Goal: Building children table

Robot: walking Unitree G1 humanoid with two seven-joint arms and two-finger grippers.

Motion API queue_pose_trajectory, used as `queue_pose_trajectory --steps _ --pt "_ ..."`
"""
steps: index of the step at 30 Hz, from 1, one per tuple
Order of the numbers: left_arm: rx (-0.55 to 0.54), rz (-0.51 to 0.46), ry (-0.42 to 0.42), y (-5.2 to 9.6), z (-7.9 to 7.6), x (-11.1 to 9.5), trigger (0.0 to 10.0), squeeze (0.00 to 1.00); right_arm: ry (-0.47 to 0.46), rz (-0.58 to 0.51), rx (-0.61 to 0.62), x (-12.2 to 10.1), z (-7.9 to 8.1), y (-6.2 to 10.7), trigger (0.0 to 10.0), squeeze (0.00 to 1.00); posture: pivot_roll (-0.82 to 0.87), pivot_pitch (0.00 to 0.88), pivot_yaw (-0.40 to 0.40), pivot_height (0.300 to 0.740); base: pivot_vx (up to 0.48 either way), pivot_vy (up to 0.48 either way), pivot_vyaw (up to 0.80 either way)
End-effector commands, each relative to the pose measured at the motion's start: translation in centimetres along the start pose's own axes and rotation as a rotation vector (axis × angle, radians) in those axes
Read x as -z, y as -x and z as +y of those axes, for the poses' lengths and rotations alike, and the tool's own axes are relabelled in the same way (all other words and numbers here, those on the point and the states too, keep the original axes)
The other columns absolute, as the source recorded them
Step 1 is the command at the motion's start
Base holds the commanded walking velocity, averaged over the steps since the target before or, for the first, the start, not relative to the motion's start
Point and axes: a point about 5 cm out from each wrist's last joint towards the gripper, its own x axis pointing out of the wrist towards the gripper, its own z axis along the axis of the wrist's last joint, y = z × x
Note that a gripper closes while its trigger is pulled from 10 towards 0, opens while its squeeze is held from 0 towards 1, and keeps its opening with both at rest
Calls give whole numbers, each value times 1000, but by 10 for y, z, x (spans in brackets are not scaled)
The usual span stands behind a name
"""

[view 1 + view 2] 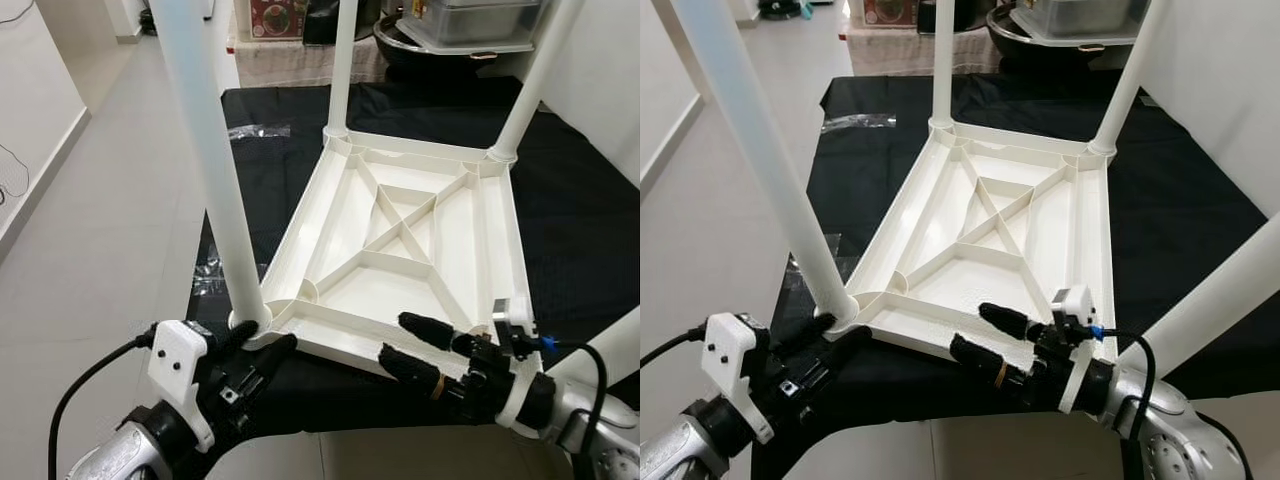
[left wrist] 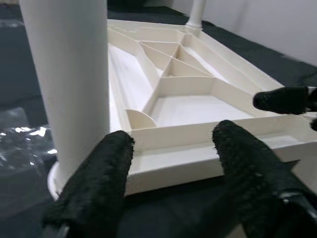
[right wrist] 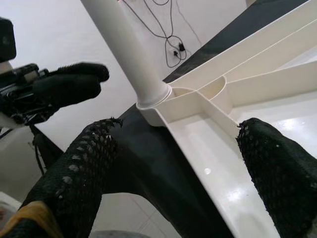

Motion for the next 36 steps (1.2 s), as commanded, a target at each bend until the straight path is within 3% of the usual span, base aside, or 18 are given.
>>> queue_pose_trajectory --steps 1,6,15,19,20,28,35,36 --pt "-4 -14 -20 1 -4 -3 10000 1000 11 8 4 1 -1 0 10000 0 -11 171 -40 740 0 0 0" --pt "-100 -51 -83 -3 7 -6 10000 1000 15 12 0 2 -1 -1 10000 0 -14 171 -41 740 0 0 0" --pt "-175 -126 -161 -13 21 -23 10000 1000 27 15 0 0 -2 -3 10000 0 -19 171 -41 740 0 0 0" --pt "-215 -134 -187 -22 34 -23 10000 1000 33 16 1 0 -1 -4 10000 0 -19 173 -54 740 0 0 0" --pt "-201 -137 -186 -28 37 -22 10000 0 34 16 0 0 -1 -6 10000 0 -23 172 -56 740 0 0 0" --pt "-141 -171 -177 -59 44 -22 10000 0 48 12 0 -3 1 -8 10000 0 -44 172 -48 740 0 0 0" --pt "-124 -104 -180 -65 49 -1 10000 0 54 9 10 -2 1 -9 10000 0 -47 169 -42 740 0 0 0" --pt "-146 -85 -185 -62 54 4 0 0 55 6 12 -3 1 -9 10000 0 -47 172 -41 740 0 0 0"
